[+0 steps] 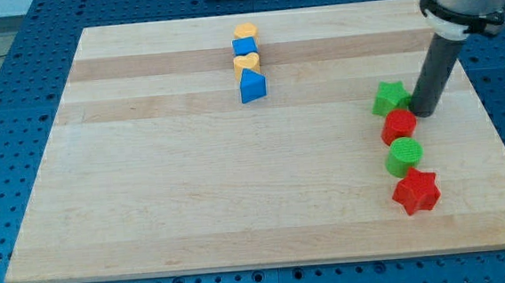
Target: Move the blue triangle above to the green star
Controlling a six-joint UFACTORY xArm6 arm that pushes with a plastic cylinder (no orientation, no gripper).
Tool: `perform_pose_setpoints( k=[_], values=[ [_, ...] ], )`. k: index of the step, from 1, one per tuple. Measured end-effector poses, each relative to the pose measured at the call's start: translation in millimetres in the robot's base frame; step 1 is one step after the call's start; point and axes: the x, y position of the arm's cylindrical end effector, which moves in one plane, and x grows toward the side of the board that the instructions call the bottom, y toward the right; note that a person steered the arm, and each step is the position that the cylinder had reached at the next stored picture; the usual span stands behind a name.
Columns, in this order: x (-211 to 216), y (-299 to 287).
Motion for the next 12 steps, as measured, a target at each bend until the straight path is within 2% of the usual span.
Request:
perform_pose_setpoints(
  k=[3, 4, 5, 6, 7, 8, 9, 10, 11, 12],
  values=[
    [0.0, 11.4],
    [-16.5, 45.3],
    [-64.5, 61.8],
    [-97.2, 7.4],
    [-88.4, -54.7],
    [-50.5, -88.3],
    [-17.9, -147.6],
    [-9.3, -221.6],
    [-20.3, -269.0],
    [-51.4, -269.0]
  ],
)
